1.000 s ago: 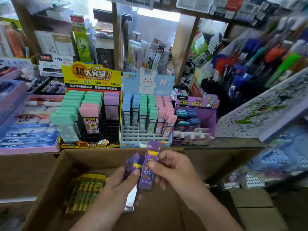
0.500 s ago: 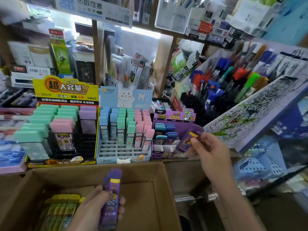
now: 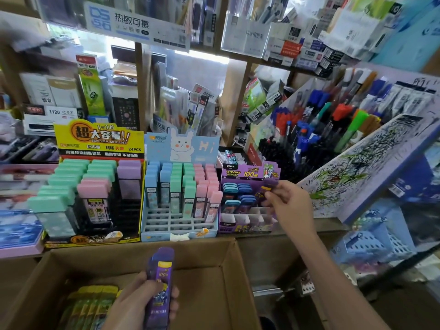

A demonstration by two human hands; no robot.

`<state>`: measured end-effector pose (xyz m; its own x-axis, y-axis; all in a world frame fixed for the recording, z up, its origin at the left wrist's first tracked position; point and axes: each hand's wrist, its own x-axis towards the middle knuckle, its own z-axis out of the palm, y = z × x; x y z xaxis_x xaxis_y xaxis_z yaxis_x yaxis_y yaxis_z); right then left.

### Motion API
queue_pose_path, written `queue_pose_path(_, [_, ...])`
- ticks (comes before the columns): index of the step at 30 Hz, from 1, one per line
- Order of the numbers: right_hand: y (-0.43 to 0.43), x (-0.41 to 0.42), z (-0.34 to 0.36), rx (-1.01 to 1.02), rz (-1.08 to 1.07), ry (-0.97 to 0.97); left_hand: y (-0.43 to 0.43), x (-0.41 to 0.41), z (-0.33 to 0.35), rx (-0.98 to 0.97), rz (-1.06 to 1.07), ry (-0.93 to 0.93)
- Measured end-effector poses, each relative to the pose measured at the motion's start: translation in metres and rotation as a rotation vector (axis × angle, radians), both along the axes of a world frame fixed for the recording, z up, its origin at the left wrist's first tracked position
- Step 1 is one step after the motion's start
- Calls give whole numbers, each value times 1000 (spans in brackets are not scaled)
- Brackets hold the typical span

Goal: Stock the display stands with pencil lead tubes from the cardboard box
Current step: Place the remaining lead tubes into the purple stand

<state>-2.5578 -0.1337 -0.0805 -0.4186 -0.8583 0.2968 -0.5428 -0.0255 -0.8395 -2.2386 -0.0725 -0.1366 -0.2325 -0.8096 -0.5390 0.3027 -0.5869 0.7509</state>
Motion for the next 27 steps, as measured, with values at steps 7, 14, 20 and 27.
queue_pose_path(7, [-7,5,-10,124,-43,51,-1,3,-5,-19,-36,12])
queue_pose_path(14, [-17,8,-8,250,-109,269,-2,2,-10,-34,-52,-9])
queue_pose_path(20, [-21,9,-11,219,-196,405,0,2,-9,-35,-40,7])
queue_pose_path(27, [-13,6,-12,61,-254,278,4,-1,-10,-104,-36,7])
